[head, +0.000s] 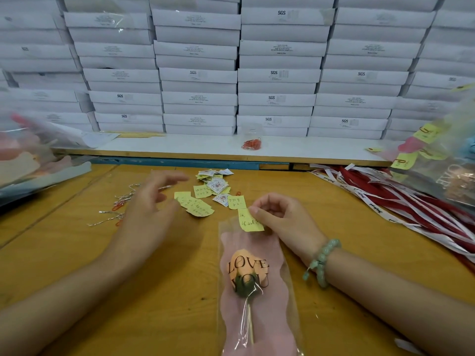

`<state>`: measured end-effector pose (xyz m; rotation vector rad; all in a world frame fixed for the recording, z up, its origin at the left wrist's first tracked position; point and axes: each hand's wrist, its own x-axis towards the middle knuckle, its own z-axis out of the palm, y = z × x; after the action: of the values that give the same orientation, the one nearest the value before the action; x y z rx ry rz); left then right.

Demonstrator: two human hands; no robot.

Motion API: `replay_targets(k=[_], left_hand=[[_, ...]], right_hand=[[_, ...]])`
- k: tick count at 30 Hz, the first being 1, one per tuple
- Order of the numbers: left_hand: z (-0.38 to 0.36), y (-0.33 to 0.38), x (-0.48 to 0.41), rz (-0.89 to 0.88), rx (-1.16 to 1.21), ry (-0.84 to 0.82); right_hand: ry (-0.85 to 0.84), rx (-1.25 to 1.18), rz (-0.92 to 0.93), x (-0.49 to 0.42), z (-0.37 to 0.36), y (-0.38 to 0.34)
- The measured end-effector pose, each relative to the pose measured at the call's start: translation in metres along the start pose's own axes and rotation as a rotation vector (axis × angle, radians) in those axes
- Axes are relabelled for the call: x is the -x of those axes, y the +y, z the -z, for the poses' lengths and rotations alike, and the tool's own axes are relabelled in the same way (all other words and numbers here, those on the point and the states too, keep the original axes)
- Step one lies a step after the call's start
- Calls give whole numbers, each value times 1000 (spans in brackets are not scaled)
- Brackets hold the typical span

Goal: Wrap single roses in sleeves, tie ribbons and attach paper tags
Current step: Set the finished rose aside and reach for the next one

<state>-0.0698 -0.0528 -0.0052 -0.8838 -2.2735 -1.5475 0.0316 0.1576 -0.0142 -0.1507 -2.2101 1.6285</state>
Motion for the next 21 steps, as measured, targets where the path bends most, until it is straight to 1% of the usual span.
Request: replay_targets(k=[2, 4, 5, 8, 9, 12, 14, 17, 21], left_hand=[[11, -6, -13, 69, 28, 95], [26, -15, -27, 102, -22, 119], [33, -22, -34, 111, -88, 80], [50, -37, -43, 62, -435, -181], [53, -39, -44, 28, -489, -241], [59, -36, -43, -58, -560, -350], [64, -38, -47, -110, -644, -374], [79, -43, -58, -139, -706, -404], [96, -44, -65, -148, -755, -594]], right_hand=[[12, 19, -10, -1, 0, 0], [17, 40, -22, -1, 0, 1], [17, 52, -26, -1, 0, 1], [9, 59, -25, -2, 0, 1], [6, 56, -24, -2, 0, 1], [0, 54, -26, -2, -1, 0], [-3, 41, -37, -2, 0, 0], [-10, 39, -39, -1, 0, -1], [-13, 51, -30, -1, 0, -1]])
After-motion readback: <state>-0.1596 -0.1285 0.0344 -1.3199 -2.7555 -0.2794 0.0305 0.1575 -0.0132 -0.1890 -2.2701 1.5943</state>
